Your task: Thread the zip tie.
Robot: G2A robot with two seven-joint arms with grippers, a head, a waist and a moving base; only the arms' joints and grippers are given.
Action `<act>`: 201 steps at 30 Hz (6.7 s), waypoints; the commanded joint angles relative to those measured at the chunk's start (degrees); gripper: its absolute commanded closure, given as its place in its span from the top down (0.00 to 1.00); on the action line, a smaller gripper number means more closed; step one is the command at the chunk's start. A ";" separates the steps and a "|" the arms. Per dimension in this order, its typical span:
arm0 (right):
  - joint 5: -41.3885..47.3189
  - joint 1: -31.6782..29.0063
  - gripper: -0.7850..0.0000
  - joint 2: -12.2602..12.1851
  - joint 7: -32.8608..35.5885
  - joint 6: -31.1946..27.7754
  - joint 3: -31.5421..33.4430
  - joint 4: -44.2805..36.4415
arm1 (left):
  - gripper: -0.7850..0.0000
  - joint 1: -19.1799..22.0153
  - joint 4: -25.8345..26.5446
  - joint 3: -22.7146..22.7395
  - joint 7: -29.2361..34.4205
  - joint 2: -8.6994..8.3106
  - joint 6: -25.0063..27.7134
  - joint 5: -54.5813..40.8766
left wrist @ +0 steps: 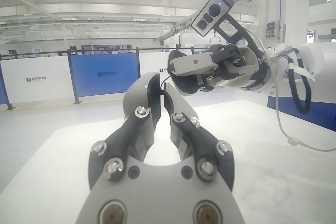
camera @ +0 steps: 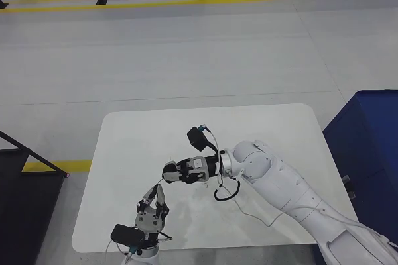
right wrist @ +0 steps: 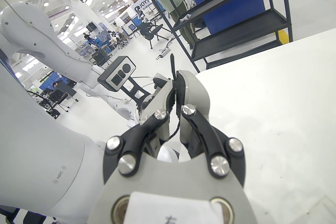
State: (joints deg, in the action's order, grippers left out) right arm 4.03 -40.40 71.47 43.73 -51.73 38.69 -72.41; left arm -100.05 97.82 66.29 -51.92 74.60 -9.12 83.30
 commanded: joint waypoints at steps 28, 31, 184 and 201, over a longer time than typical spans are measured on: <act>43.97 -3.33 1.00 -3.11 30.59 30.36 9.70 2.97 | 0.00 4.35 -5.51 7.01 -22.22 0.87 -21.04 10.25; 43.97 -3.33 1.00 -3.11 30.59 30.36 9.70 2.97 | 0.00 4.35 -5.51 7.01 -22.22 0.87 -21.04 10.25; 46.38 -9.82 0.00 -4.87 43.49 51.38 18.12 -6.01 | 1.00 9.19 -3.84 2.19 19.75 -2.47 0.83 50.89; 39.77 -7.02 0.00 -1.95 30.01 24.63 16.44 -34.46 | 1.00 9.19 -3.84 2.19 19.75 -2.47 0.83 50.89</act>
State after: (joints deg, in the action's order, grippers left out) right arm 44.20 -47.37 69.44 74.03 -24.88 54.91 -105.39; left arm -90.86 93.98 68.48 -32.17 72.13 -8.30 134.20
